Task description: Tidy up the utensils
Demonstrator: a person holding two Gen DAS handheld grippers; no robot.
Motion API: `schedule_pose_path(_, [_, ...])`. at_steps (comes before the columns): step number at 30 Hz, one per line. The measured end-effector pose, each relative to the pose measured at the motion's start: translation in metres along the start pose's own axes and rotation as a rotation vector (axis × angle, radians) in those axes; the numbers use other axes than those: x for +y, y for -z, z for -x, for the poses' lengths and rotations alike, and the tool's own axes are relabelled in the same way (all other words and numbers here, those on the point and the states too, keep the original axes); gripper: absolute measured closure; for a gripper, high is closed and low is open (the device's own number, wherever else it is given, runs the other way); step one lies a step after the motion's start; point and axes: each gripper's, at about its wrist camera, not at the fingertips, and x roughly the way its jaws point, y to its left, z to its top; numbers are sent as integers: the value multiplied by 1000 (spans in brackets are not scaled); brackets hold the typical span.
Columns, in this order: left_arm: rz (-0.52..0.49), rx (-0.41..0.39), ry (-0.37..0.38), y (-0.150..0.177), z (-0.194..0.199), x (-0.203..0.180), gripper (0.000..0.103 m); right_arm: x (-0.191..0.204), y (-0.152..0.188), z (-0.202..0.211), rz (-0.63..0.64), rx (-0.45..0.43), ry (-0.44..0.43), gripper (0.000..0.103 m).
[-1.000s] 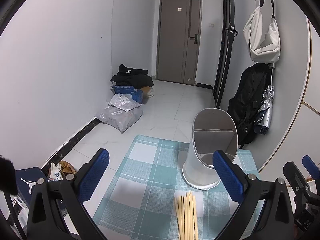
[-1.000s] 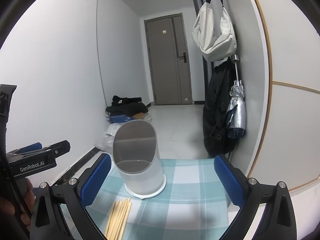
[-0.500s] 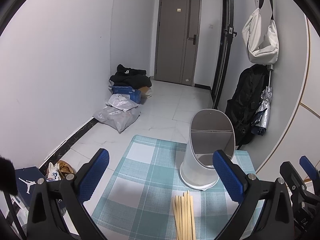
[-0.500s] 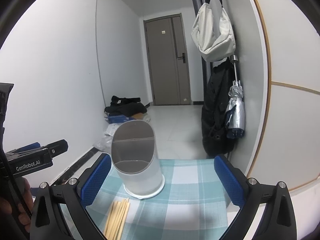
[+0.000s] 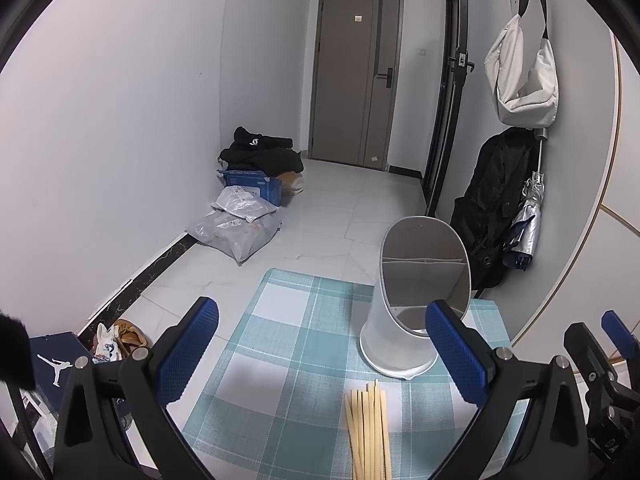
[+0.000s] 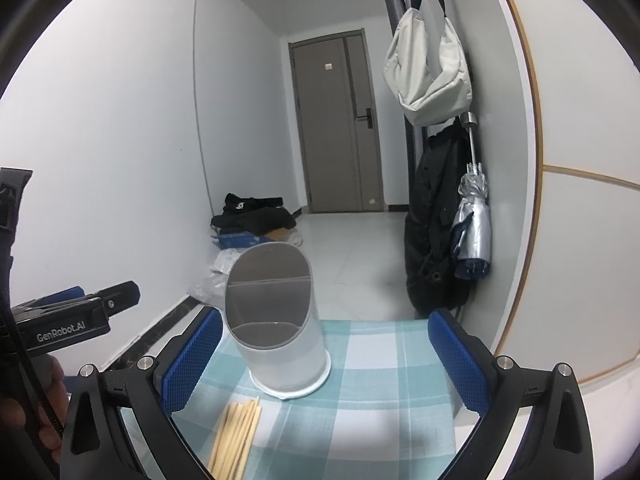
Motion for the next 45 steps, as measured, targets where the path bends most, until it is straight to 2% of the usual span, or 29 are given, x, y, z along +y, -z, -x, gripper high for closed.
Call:
schedule_pose_path(11, [20, 11, 4, 1, -2, 3, 1, -1, 0, 1, -13, -6, -18, 0])
schedule_pose_path(16, [23, 8, 2, 1, 0, 5, 1, 2, 0, 4, -9, -13, -78, 0])
schedule_pose_path(25, [30, 34, -18, 0, -4, 7, 1, 5, 4, -5, -8, 39, -106, 0])
schedule_pose_path(30, [26, 94, -68, 5, -17, 20, 1, 11, 18, -32, -13, 174, -144, 3])
schedule_pose_path(37, [80, 146, -131, 13, -34, 48, 1, 35, 55, -92, 29, 435, -178, 31])
schedule_pose_path(39, [75, 174, -136, 14, -40, 49, 1, 38, 66, -108, 25, 503, -173, 34])
schedule_pose_path(41, [74, 201, -129, 16, -45, 52, 1, 40, 76, -123, 18, 565, -179, 41])
schedule_pose_path(44, [56, 238, -135, 17, -51, 54, 1, 47, 94, -142, 28, 656, -169, 42])
schedule_pose_path(45, [51, 248, -137, 17, -51, 54, 1, 49, 97, -145, 34, 678, -163, 47])
